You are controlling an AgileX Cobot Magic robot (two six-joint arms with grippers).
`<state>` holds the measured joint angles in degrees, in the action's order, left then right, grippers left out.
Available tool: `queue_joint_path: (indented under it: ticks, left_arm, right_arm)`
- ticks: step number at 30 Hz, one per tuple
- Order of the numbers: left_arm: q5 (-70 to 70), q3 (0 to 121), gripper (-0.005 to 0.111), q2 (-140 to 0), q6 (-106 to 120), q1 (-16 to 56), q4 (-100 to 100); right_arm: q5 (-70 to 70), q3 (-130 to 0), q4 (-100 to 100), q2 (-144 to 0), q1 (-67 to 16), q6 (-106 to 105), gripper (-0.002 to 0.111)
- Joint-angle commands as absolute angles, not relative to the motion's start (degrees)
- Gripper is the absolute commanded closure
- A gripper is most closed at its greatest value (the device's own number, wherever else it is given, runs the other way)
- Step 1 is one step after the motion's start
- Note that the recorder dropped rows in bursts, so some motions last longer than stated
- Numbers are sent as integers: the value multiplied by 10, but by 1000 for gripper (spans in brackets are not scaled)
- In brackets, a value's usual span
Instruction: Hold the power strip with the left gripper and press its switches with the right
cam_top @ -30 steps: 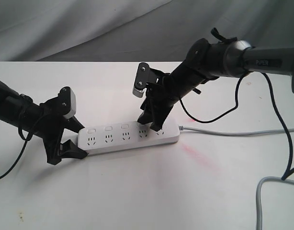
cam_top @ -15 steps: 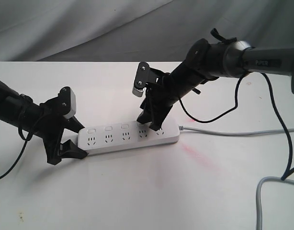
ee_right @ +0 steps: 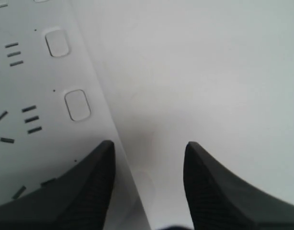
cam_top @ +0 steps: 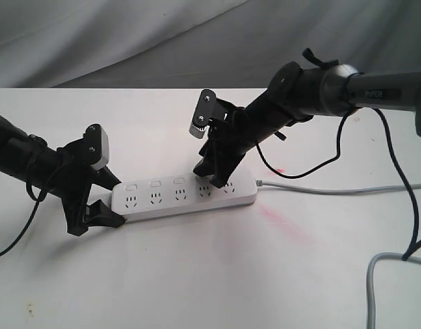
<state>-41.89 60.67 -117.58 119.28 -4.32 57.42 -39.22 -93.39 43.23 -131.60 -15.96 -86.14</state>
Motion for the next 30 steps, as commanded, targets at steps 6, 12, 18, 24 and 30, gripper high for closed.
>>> queue_joint_path:
  ticks: [6, 12, 18, 24, 30]
  left_arm:
    - [-418, 609, 52, -1174, 1190, -40, 581]
    - [-418, 609, 52, -1174, 1190, -40, 581]
    - [-418, 609, 52, -1174, 1189, -40, 581]
    - [-418, 609, 52, -1174, 1190, -40, 581]
    - [-418, 609, 52, -1174, 1190, -40, 581]
  right_arm:
    - [-375, -890, 398, -1332, -154, -897, 65]
    - [-377, -887, 403, -1336, -154, -899, 65]
    - [-366, -887, 441, -1265, -154, -899, 65]
    - [-385, -884, 434, -1234, -137, -897, 65]
    - [-338, -844, 437, -1235, -129, -918, 65]
